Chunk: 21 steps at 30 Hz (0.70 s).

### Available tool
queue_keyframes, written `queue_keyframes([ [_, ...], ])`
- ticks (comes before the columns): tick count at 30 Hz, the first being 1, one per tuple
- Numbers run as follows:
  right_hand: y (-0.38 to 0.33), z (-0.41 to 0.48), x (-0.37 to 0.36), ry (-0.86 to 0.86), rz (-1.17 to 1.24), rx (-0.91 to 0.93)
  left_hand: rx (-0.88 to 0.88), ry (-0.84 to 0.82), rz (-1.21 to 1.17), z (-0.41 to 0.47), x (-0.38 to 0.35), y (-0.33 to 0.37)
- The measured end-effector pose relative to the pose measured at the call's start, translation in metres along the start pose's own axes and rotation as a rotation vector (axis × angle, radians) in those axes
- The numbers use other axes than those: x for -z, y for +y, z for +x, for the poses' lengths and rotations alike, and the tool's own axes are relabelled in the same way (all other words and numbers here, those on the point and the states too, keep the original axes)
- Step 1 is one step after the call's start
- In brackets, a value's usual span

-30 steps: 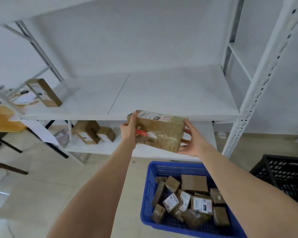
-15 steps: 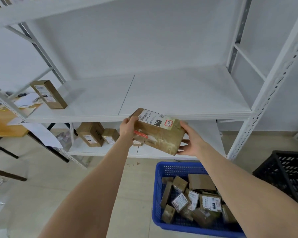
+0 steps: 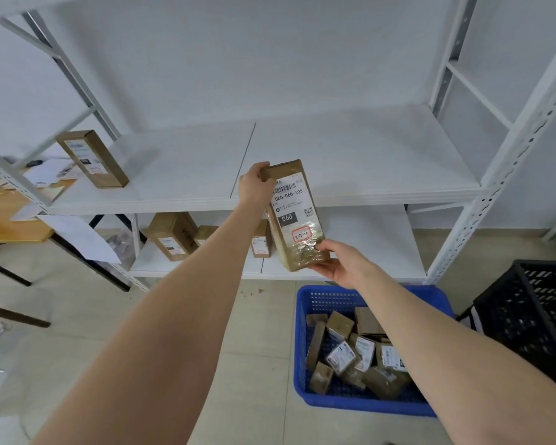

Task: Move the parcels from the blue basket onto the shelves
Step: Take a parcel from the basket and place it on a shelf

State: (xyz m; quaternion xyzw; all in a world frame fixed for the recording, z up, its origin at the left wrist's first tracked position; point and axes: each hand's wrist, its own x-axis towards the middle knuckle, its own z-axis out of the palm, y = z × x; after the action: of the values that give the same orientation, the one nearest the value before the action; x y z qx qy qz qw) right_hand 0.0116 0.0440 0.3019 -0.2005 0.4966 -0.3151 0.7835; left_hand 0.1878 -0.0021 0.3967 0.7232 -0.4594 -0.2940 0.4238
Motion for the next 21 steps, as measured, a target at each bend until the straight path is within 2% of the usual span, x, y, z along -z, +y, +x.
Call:
queue_keyframes([
  [5,0.004,0.001,-0.010,0.014,-0.013,0.009,-0.065,-0.040,0.059,0.001,0.005,0.006],
  [13,-0.001,-0.011,-0.026,0.037,-0.095,0.067,-0.116,-0.077,0.018,0.000,0.026,0.023],
  [21,-0.031,-0.047,-0.046,0.032,-0.069,0.206,-0.255,-0.111,-0.008,-0.008,0.048,0.076],
])
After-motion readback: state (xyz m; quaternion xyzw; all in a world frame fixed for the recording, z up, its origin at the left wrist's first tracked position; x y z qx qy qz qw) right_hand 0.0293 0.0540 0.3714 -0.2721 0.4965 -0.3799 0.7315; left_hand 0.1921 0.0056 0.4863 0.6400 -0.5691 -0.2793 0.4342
